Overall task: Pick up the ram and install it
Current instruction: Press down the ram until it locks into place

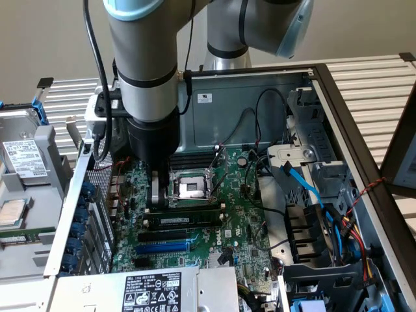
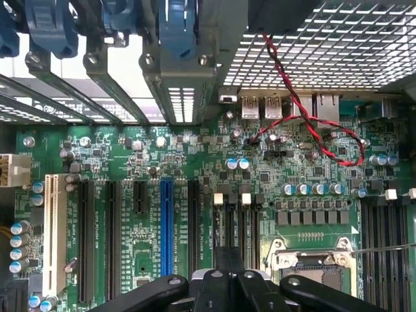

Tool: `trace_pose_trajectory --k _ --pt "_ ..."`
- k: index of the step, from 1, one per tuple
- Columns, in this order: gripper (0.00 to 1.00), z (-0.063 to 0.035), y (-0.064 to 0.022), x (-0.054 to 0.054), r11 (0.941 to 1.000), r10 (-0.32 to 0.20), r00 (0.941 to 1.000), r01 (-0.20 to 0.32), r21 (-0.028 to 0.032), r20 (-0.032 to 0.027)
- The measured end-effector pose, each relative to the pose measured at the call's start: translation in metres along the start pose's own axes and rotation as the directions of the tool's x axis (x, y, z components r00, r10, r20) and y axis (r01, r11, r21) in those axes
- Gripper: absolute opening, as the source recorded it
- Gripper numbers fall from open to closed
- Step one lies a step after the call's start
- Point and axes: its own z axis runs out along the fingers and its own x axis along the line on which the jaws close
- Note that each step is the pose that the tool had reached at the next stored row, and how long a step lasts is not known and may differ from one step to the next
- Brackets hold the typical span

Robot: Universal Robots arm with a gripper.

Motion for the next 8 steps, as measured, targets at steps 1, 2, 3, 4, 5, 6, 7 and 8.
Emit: trace_pose_trajectory --k 1,2,3,4,5,6,7,8 --pt "0.11 0.0002 0.0001 0.0001 1.0 0.0 1.0 0.0 0.0005 -0.0005" --pt "0.11 0.0009 0.0003 0.0001 1.0 0.0 1.0 0.0 0.0032 -0.0007" --pt "0.11 0.0015 0.0005 0.0002 1.0 0.0 1.0 0.0 0.0074 -0.0013" --pt "0.11 0.0021 0.0006 0.0002 0.9999 -0.001 1.0 0.001 0.0123 -0.0017" --pt "0.11 0.0028 0.0008 0.0003 0.9998 -0.001 1.0 0.001 0.0179 -0.0016" --pt "0.11 0.0034 0.0009 0.0004 0.9997 -0.002 1.0 0.002 0.0234 -0.0013" --pt "0.11 0.0039 0.001 0.0004 0.9996 -0.002 1.0 0.002 0.0282 -0.001" --pt "0.11 0.0044 0.0011 0.0006 0.9995 -0.002 1.0 0.002 0.031 -0.0009"
